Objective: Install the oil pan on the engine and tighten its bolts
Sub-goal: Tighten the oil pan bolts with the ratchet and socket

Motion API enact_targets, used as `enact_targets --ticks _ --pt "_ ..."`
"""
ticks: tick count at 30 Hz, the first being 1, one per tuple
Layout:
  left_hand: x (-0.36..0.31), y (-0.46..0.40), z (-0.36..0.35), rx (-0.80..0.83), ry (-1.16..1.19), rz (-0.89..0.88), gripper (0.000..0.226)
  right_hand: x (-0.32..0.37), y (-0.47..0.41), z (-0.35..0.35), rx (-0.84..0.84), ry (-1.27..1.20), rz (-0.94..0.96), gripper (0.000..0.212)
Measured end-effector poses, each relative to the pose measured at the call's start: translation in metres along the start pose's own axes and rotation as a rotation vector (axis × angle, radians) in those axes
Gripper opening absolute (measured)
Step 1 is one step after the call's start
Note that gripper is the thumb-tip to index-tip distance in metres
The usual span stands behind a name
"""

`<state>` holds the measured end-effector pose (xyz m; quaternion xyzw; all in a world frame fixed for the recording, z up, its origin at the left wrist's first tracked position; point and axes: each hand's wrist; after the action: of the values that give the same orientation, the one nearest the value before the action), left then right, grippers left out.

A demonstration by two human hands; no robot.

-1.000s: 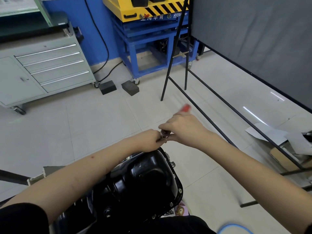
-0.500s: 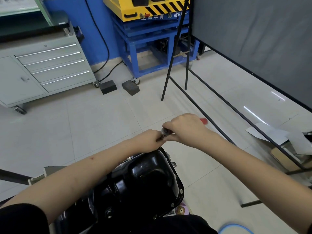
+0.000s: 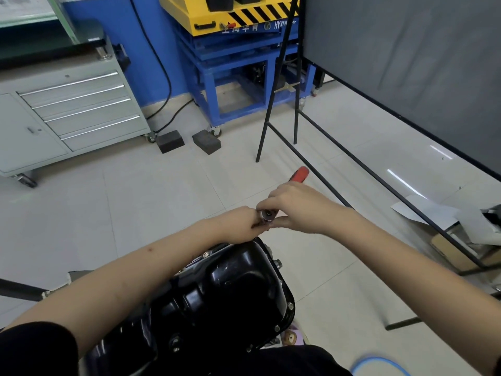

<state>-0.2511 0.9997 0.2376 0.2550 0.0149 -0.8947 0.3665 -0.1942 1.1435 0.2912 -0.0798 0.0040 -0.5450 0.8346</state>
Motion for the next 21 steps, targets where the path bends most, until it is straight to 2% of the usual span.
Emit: enact_targets --ticks 2,4,7,9,11,13,15,19,21 --pt "0.001 0.000 0.000 0.017 -0.007 0.010 0.033 0.005 -0.001 -0.001 -0.014 0.022 -0.078 0.030" --pt "0.002 0.001 0.000 0.008 -0.016 0.024 0.031 0.017 0.002 -0.010 -0.053 0.061 -0.197 0.044" --pt "0.001 0.001 0.001 -0.022 -0.014 0.047 0.038 0.034 0.005 -0.020 -0.094 0.039 -0.368 0.050" --pt "0.001 0.002 0.000 -0.026 -0.017 0.035 0.033 0.030 0.003 -0.019 -0.081 0.059 -0.315 0.046" --pt "0.002 0.002 0.001 -0.021 0.012 0.020 0.023 0.018 0.001 -0.014 -0.081 0.078 -0.137 0.036" --pt "0.003 0.003 0.002 -0.027 0.063 -0.012 0.022 0.006 -0.004 -0.009 -0.079 0.112 0.075 0.027" --pt "0.003 0.003 0.002 -0.010 0.071 -0.009 0.026 -0.001 -0.006 -0.006 -0.059 0.062 0.095 0.025" --pt "0.005 0.001 0.001 0.018 0.024 0.026 0.027 0.004 0.004 -0.022 -0.178 0.041 -0.069 0.039" --pt "0.004 0.001 0.001 0.013 0.035 0.025 0.027 0.014 0.015 -0.035 -0.254 -0.105 -0.294 0.041"
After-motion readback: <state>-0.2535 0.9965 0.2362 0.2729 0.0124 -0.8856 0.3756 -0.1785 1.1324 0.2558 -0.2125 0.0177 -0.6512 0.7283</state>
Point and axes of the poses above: each hand's wrist, its own y-axis away from the middle knuckle, its own z-axis out of the back of the hand, x = y × z, and after that the axes turned 15 degrees about -x, right-handed
